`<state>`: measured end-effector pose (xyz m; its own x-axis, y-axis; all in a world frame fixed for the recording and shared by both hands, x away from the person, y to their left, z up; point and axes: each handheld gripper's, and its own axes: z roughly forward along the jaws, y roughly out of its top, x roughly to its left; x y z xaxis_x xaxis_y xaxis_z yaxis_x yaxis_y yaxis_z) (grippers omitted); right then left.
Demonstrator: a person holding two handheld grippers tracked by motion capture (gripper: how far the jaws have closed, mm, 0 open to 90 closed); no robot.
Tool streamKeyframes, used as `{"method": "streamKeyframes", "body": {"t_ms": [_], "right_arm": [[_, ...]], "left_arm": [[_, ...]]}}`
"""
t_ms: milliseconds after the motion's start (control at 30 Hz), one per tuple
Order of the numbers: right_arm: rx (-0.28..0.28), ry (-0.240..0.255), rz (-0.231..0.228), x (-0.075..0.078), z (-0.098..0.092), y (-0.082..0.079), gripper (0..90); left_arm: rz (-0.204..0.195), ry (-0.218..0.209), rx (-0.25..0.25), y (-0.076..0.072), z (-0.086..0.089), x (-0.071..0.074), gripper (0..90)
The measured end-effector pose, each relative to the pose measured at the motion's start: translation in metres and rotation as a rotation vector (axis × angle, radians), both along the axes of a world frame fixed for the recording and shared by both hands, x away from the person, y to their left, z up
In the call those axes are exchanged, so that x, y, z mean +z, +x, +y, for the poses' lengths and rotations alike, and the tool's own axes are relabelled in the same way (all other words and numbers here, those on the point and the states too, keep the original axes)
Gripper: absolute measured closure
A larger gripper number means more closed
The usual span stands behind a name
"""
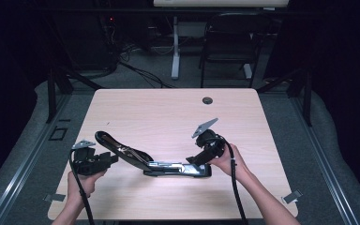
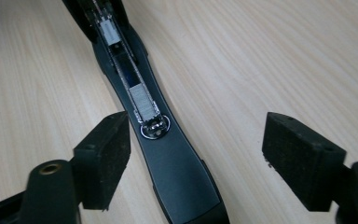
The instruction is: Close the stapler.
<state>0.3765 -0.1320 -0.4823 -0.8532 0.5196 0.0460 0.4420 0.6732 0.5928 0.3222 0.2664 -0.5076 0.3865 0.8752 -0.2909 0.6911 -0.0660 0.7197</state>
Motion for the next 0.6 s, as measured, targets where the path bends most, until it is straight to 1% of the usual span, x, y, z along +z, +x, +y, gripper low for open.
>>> {"method": "streamKeyframes", "body": {"t_ms": [33, 67, 100, 133, 200, 267, 333, 433, 467, 500, 600], "right_arm": [[-0.006, 0.004, -0.004, -0.0002, 0.0001, -0.0003, 26.2], [-0.009, -0.007, -0.007, 0.0007, -0.0005, 0.0001, 28.0], [-0.019, -0.010, -0.012, 0.0008, -0.0006, 0.0000, 28.3], [-0.033, -0.012, -0.026, 0.0005, -0.0009, 0.0005, 28.5], [-0.046, 0.002, -0.031, -0.0003, -0.0016, 0.0013, 30.6], [-0.056, -0.011, -0.039, -0.0005, -0.0012, 0.0007, 31.3], [-0.057, -0.021, -0.041, -0.0001, -0.0010, -0.0005, 32.5], [-0.065, -0.024, -0.058, 0.0014, -0.0008, -0.0029, 33.9], [-0.063, -0.028, -0.062, 0.0023, -0.0009, -0.0037, 34.2], [-0.065, -0.023, -0.065, 0.0024, -0.0007, -0.0044, 34.7], [-0.059, -0.035, -0.075, 0.0045, 0.0002, -0.0062, 36.6]], "left_arm": [[-0.025, -0.041, 0.027, 0.0012, 0.0019, 0.0004, 63.2], [-0.033, -0.064, 0.040, 0.0019, 0.0032, 0.0010, 66.0], [-0.049, -0.083, 0.056, 0.0028, 0.0040, 0.0015, 66.2], [-0.073, -0.083, 0.073, 0.0029, 0.0043, 0.0027, 67.8], [-0.100, -0.081, 0.087, 0.0021, 0.0046, 0.0051, 71.4], [-0.123, -0.081, 0.094, 0.0015, 0.0040, 0.0071, 73.8], [-0.131, -0.074, 0.087, 0.0015, 0.0034, 0.0087, 75.6], [-0.129, -0.070, 0.082, 0.0017, 0.0009, 0.0093, 77.2], [-0.137, -0.071, 0.082, 0.0019, 0.0001, 0.0089, 77.6], [-0.134, -0.069, 0.078, 0.0018, -0.0006, 0.0092, 77.8], [-0.135, -0.064, 0.069, 0.0005, -0.0007, 0.0098, 78.8]]}}
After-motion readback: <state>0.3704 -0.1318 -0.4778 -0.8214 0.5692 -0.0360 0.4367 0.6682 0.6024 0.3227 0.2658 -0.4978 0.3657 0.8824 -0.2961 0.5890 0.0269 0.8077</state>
